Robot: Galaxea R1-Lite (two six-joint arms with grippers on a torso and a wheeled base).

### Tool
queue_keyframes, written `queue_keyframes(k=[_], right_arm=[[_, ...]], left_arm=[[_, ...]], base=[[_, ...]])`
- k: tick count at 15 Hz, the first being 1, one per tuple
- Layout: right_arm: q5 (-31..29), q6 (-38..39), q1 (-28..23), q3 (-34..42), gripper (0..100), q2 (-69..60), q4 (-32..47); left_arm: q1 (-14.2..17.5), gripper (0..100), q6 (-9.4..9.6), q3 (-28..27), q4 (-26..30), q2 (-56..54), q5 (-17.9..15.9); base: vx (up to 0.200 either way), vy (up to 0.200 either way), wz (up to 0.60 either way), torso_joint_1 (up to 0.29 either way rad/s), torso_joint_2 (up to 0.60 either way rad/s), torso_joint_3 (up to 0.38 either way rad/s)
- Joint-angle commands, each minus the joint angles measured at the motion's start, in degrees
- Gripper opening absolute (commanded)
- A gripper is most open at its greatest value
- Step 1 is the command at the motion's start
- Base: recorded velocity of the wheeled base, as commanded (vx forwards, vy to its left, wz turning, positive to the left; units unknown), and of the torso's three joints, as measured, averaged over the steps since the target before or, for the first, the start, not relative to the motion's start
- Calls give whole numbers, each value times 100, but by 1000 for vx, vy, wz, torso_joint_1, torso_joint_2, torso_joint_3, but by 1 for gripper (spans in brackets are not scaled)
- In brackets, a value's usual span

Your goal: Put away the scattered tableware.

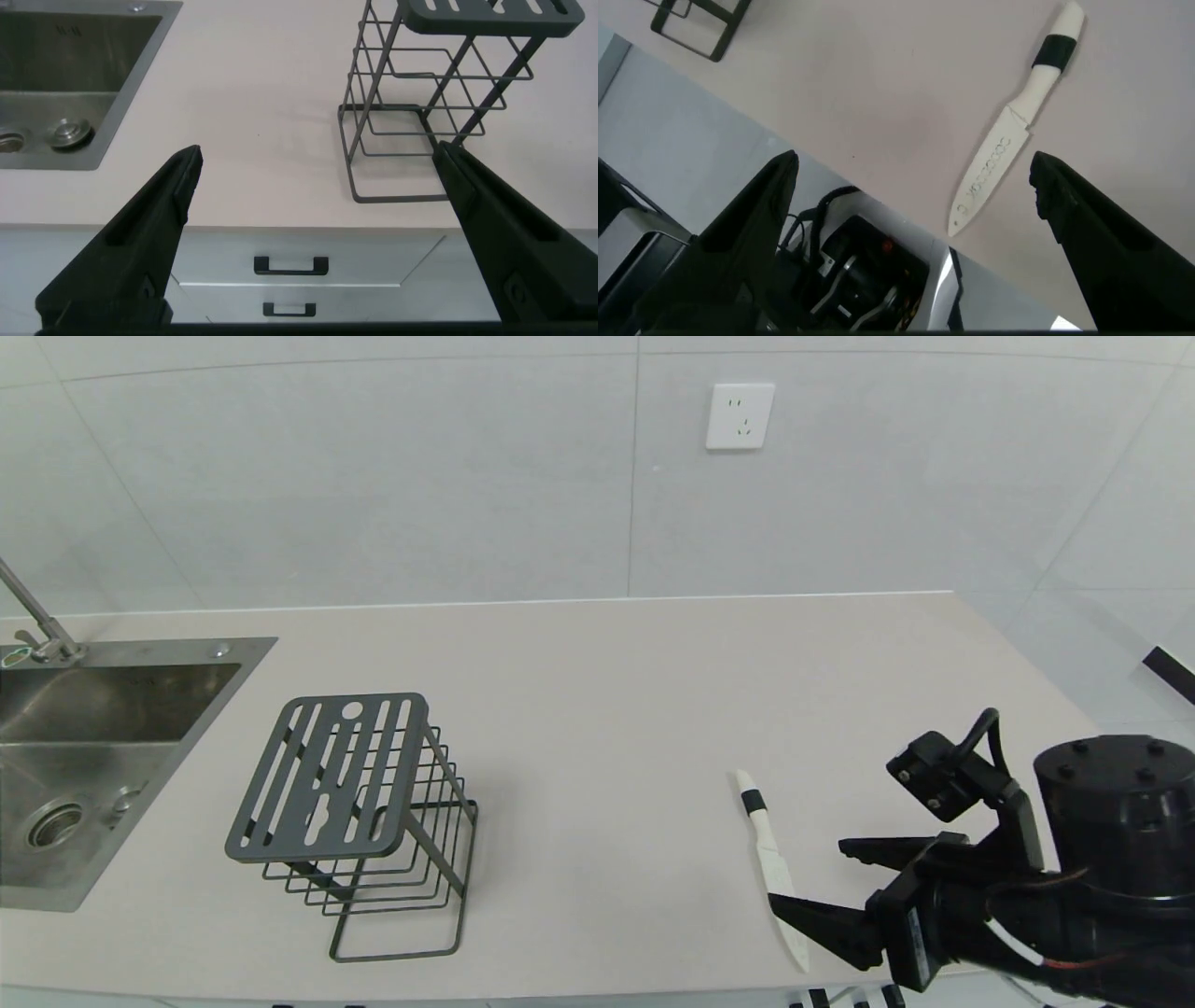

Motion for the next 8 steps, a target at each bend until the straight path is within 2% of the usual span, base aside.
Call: queue_keyframes(k=[1,3,8], right_arm=[[-33,76,228,-170,100,264,-7],[-534,225,395,-416,100,695,-16],[-1123,199,299,-267,100,1249,142]], left_arm=[[0,100,-2,1,-6,8,-2],[0,100,-2,1,-6,8,-2],[0,100,-2,1,-6,8,-2]], base=[[0,0,0,0,0,0],[0,0,0,0,0,0],[0,0,0,0,0,0]])
